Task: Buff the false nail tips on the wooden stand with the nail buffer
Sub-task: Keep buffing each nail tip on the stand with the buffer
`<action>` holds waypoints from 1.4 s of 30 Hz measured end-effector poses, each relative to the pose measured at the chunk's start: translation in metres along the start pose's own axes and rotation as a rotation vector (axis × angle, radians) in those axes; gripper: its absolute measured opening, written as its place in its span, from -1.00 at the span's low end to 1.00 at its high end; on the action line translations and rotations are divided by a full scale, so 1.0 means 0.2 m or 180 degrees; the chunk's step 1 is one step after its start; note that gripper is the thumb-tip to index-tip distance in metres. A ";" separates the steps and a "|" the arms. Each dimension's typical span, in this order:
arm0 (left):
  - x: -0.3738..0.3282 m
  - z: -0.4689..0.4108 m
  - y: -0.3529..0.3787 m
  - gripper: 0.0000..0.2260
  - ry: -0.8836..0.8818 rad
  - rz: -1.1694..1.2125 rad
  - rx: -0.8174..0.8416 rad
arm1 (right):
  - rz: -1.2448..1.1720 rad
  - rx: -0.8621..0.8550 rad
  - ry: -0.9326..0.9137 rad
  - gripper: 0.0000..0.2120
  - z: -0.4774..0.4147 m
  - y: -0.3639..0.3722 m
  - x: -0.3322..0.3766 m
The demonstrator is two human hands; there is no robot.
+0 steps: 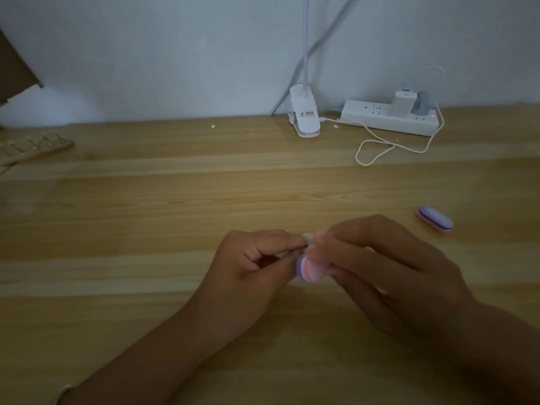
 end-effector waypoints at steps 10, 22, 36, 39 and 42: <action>0.01 0.00 0.04 -0.86 -0.0113 0.0636 0.0260 | 0.0227 0.0029 0.0022 -0.84 0.02 -0.01 -0.04; 0.02 0.01 0.04 -0.84 -0.0334 0.0928 0.0423 | 0.0243 -0.0117 0.0113 -0.85 0.00 -0.05 -0.07; -0.05 0.01 0.00 -0.86 0.0405 -0.1075 -0.0054 | 0.0085 0.0214 0.0118 -0.76 0.01 -0.01 -0.05; -0.04 0.02 0.00 -0.92 0.0428 -0.1186 -0.0018 | 0.0344 0.0265 0.0163 -0.75 0.01 -0.02 -0.08; -0.01 0.01 0.01 -0.91 0.0252 -0.0860 0.0059 | 0.0468 0.0147 0.0449 -0.77 -0.01 -0.07 -0.12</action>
Point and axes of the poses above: each hand's wrist, its own z-axis away from the middle knuckle, its own y-axis out of the palm, x = y × z, the point moved 8 cm from there along -z, towards the middle knuckle, and after that the axes turned 14 degrees about -z, right-handed, at the moved point
